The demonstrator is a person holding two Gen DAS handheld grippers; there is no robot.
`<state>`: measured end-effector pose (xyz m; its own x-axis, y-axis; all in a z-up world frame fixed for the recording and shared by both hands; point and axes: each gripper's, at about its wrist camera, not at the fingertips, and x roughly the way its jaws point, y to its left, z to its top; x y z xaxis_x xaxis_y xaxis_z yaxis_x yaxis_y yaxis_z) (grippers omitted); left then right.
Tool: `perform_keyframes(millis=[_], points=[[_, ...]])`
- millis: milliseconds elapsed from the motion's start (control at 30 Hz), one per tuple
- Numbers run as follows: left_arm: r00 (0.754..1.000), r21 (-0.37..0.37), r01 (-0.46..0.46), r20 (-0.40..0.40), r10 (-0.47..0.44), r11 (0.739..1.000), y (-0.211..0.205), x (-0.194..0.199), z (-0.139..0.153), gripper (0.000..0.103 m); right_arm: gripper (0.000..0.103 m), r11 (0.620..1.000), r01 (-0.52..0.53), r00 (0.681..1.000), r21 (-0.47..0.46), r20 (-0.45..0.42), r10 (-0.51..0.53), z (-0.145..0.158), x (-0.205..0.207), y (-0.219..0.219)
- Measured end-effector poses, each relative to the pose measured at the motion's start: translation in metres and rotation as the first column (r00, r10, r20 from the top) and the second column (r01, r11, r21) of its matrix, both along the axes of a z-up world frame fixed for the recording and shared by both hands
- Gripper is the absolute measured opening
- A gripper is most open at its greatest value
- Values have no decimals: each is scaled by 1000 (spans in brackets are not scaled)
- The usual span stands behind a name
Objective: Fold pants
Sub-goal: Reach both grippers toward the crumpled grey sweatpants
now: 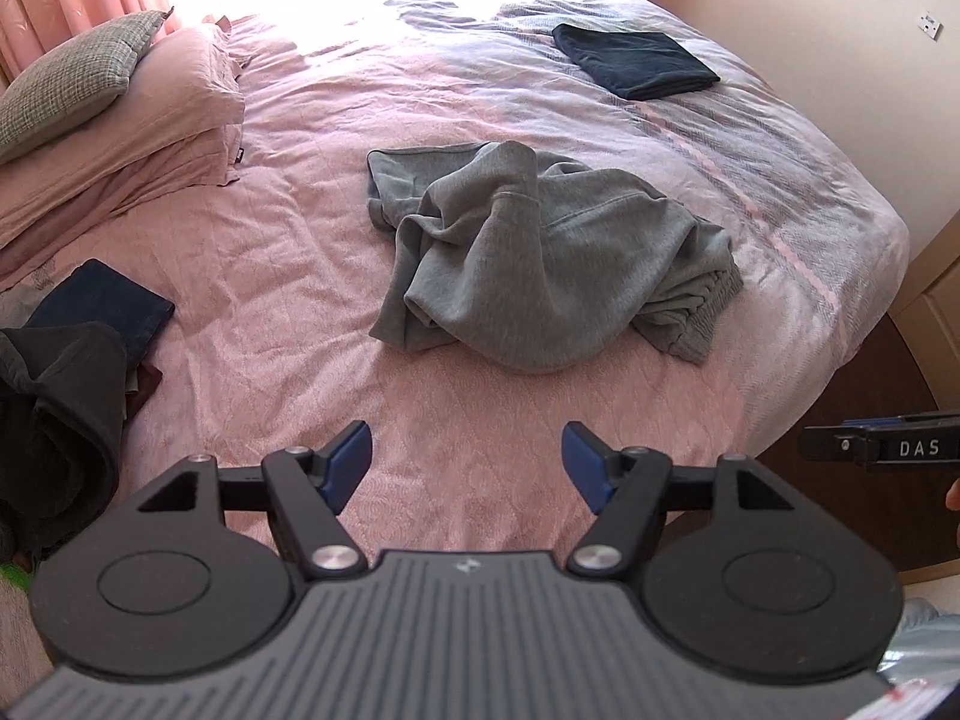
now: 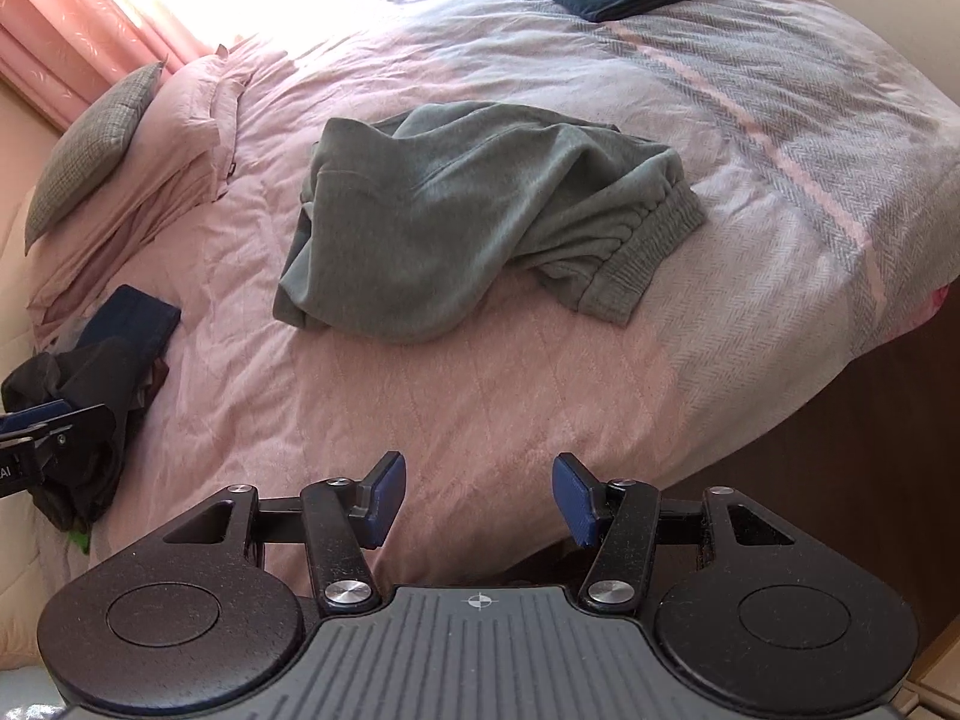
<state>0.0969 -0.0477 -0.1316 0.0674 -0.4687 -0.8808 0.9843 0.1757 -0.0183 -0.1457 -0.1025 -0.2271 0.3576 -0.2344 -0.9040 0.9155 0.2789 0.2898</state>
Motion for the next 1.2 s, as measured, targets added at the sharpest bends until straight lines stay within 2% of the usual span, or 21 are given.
perform_keyframes(millis=[200,333,467,667,867,967,1067,1133,1200], points=[[1000,-6,-19,0,19,1000,-10,2,-1,67,51,1000,-21,1000,-11,4,21,0,2,-7],[999,-15,-37,5,37,999,-27,-1,-4,68,51,1000,-15,1000,-3,14,15,-4,-8,-28],[998,-25,-69,6,69,997,-54,-5,-12,68,51,1000,0,1000,-7,24,0,-8,-32,-68],[982,-19,-186,7,186,982,-102,-4,-33,68,52,998,56,996,9,64,-57,-23,-91,-147],[933,7,-359,-1,359,933,-136,6,-62,68,51,989,131,987,63,81,-136,-72,-150,-228],[917,31,-399,13,399,916,-143,9,-78,68,51,975,168,972,144,139,-188,-107,-168,-254],[914,50,-406,32,405,913,-149,12,-93,69,51,952,214,943,217,209,-260,-143,-176,-272],[911,63,-411,51,409,909,-152,19,-101,70,51,961,198,945,195,221,-240,-161,-172,-282],[908,78,-417,62,413,905,-155,28,-110,70,51,977,158,961,145,203,-186,-176,-161,-290]])
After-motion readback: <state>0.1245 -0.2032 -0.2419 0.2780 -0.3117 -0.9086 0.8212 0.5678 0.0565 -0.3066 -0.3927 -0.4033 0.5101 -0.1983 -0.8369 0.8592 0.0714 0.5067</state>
